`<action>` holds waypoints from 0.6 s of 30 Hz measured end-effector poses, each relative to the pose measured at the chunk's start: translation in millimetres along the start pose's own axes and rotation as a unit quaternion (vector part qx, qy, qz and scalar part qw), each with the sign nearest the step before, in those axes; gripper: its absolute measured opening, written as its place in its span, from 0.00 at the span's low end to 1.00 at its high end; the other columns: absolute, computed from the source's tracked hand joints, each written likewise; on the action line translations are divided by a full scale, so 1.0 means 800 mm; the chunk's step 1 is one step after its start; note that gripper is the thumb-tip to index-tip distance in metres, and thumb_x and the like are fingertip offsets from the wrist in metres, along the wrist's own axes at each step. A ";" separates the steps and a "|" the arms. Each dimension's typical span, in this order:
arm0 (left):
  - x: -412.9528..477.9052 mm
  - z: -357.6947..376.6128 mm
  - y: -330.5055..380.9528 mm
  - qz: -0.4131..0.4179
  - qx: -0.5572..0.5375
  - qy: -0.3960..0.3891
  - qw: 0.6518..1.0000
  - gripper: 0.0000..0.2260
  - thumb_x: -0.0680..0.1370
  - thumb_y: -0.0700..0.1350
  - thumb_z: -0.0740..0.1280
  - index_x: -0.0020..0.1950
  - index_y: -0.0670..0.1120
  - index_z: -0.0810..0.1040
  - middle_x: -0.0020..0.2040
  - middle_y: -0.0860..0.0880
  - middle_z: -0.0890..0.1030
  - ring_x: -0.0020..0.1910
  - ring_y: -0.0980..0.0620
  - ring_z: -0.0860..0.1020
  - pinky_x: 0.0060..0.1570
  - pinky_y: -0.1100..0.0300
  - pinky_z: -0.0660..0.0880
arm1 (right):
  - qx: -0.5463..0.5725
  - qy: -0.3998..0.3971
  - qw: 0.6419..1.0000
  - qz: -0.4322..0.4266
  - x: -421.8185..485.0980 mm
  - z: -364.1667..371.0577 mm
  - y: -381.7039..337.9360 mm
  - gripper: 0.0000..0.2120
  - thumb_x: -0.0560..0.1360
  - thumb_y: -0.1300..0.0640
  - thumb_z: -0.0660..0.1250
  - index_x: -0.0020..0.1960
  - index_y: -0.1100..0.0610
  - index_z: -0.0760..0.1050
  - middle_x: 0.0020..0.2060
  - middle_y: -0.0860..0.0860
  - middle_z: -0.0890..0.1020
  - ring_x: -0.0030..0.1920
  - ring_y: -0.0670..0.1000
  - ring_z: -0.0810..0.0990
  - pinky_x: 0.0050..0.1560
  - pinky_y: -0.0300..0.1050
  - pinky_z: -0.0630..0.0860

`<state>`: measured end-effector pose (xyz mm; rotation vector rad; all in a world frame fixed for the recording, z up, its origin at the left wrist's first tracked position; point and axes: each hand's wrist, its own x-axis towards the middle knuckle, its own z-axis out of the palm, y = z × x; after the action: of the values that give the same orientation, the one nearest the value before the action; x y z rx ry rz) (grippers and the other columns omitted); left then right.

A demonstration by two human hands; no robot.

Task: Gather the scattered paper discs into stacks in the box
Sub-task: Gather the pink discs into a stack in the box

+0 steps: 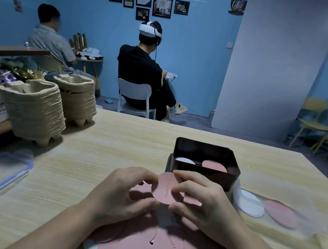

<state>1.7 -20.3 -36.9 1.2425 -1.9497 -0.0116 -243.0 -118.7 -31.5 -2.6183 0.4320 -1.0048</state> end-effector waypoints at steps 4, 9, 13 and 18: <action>0.000 0.004 0.000 0.006 0.000 0.005 1.000 0.14 0.75 0.52 0.77 0.56 0.48 0.82 0.48 0.59 0.84 0.46 0.59 0.81 0.47 0.58 0.79 | 0.001 -0.017 1.000 0.006 0.001 0.001 0.002 0.13 0.76 0.40 0.73 0.51 0.50 0.79 0.67 0.49 0.79 0.69 0.45 0.77 0.61 0.48 0.79; 0.000 0.006 0.001 0.021 0.026 -0.014 0.999 0.13 0.76 0.51 0.77 0.56 0.47 0.82 0.49 0.56 0.83 0.46 0.53 0.82 0.45 0.54 0.79 | -0.024 -0.050 0.998 -0.005 0.001 0.002 0.003 0.16 0.75 0.39 0.72 0.55 0.47 0.77 0.71 0.50 0.77 0.71 0.47 0.75 0.66 0.46 0.76; -0.001 0.005 0.002 0.024 0.060 -0.042 0.997 0.12 0.75 0.53 0.77 0.53 0.50 0.81 0.49 0.57 0.82 0.45 0.53 0.80 0.43 0.53 0.78 | -0.051 -0.086 0.995 -0.008 0.001 0.003 0.004 0.16 0.74 0.41 0.75 0.55 0.49 0.77 0.71 0.49 0.76 0.68 0.50 0.76 0.63 0.49 0.77; -0.001 0.003 0.005 0.019 0.085 -0.070 0.994 0.15 0.76 0.57 0.75 0.57 0.53 0.79 0.52 0.59 0.82 0.49 0.54 0.80 0.44 0.53 0.79 | -0.075 -0.100 0.992 -0.009 0.003 0.000 -0.003 0.15 0.74 0.41 0.74 0.54 0.49 0.77 0.68 0.46 0.76 0.67 0.47 0.75 0.62 0.48 0.77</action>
<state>-2.5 -18.8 -37.1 1.3464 -2.1314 0.0913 -240.9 -117.6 -29.2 -2.8257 0.4529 -0.7310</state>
